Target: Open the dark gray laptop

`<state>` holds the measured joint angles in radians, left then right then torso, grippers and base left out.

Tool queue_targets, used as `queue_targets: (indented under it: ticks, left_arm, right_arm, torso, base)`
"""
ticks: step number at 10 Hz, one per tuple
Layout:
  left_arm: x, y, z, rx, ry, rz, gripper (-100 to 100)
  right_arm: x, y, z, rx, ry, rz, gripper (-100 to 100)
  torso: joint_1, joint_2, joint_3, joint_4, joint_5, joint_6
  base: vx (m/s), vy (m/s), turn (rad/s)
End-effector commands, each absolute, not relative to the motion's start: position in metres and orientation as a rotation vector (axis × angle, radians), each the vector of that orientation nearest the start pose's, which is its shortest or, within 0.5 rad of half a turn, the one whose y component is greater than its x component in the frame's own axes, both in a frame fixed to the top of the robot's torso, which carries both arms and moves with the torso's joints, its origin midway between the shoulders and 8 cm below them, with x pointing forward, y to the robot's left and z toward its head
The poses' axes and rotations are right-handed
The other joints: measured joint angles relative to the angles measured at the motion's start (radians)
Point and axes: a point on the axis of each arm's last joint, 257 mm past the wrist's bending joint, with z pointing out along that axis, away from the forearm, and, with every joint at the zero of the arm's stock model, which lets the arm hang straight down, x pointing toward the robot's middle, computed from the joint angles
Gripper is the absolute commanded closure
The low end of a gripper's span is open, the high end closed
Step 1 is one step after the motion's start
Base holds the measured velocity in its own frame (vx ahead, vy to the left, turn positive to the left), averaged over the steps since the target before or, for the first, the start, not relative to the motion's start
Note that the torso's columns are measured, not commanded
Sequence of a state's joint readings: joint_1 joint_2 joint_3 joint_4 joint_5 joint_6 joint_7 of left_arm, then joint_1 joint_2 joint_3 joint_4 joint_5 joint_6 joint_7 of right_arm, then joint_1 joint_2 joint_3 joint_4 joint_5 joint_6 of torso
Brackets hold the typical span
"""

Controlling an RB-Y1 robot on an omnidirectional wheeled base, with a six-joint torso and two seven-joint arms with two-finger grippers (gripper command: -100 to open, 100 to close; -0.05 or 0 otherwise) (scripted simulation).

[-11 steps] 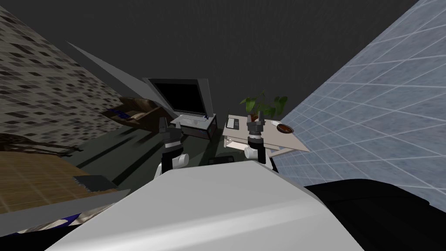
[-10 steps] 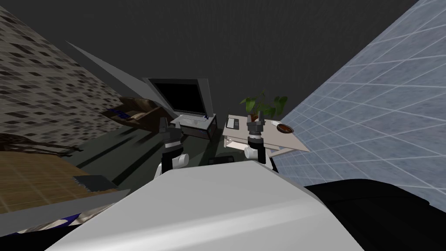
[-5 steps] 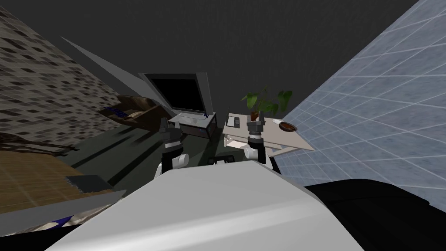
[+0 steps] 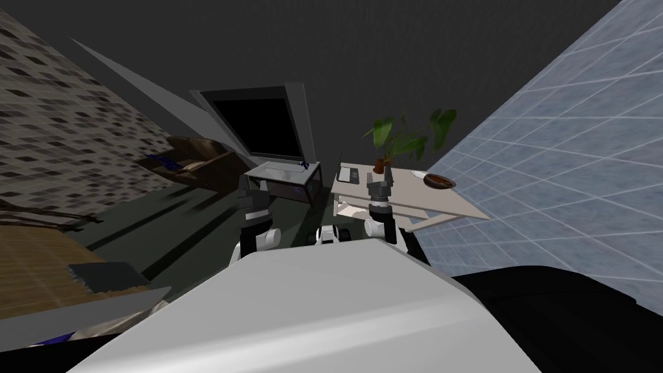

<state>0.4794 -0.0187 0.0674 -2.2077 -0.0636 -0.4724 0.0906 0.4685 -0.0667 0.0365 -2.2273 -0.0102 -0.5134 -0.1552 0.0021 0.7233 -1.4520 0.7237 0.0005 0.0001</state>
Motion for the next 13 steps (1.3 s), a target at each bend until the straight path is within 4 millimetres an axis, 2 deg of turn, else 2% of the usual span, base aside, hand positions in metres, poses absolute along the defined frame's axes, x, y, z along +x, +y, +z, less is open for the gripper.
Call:
queue_targets:
  ticks: [1, 3, 4, 8, 9, 10, 11, 12, 13]
  left_arm:
    - [0.36, 0.3, -0.006, -0.729, 0.658, -1.266, 0]
    - [0.36, 0.3, -0.006, -0.73, 0.658, -1.266, 0]
    - [0.36, 0.3, -0.006, -0.73, 0.658, -1.266, 0]
    - [0.36, 0.3, -0.006, -0.73, 0.658, -1.266, 0]
    - [0.36, 0.3, -0.006, -0.73, 0.658, -1.266, 0]
    - [0.36, 0.3, -0.006, -0.729, 0.658, -1.266, 0]
    - [0.36, 0.3, -0.006, -0.729, 0.658, -1.266, 0]
    - [0.36, 0.3, -0.006, -0.729, 0.658, -1.266, 0]
    - [0.36, 0.3, -0.006, -0.729, 0.658, -1.266, 0]
  right_arm:
    - [0.366, -0.262, -0.019, 0.695, 0.771, 1.419, -100]
    - [0.372, -0.27, -0.05, 0.703, 0.89, 1.336, -100]
    - [0.372, -0.269, -0.05, 0.697, 0.897, 1.335, -100]
    - [0.373, -0.301, -0.129, 0.701, 1.178, 1.106, -100]
    - [0.373, -0.301, -0.129, 0.687, 1.192, 1.103, -100]
    - [0.37, -0.312, -0.15, 0.688, 1.261, 1.037, -100]
    - [0.37, -0.312, -0.15, 0.679, 1.27, 1.034, -100]
    - [0.366, -0.326, -0.17, 0.674, 1.341, 0.964, -100]
    - [0.366, -0.326, -0.17, 0.667, 1.348, 0.962, -100]
  torso:
    - [0.002, 0.008, -0.02, 0.009, 0.001, 0.0]
    - [0.0, 0.013, -0.025, 0.014, 0.0, 0.0]
    - [-0.001, 0.015, -0.024, 0.014, 0.0, 0.0]
    - [0.001, 0.013, -0.025, 0.014, 0.0, 0.0]
    - [0.002, 0.012, -0.025, 0.014, 0.001, 0.0]
    - [-0.003, 0.016, -0.024, 0.015, 0.0, 0.0]
    - [-0.005, 0.017, -0.023, 0.015, -0.001, 0.0]
    - [-0.007, 0.018, -0.022, 0.015, -0.002, 0.0]
    - [-0.004, 0.016, -0.023, 0.015, -0.001, 0.0]
  base:
    - [0.088, 0.094, -0.027]
    - [0.086, 0.122, -0.022]
    - [0.064, 0.088, -0.012]
    - [0.109, 0.137, -0.032]
    - [0.083, 0.145, -0.013]
    - [0.07, 0.113, -0.019]
    - [0.049, 0.071, -0.015]
    - [0.055, 0.076, -0.023]
    - [0.049, 0.066, -0.016]
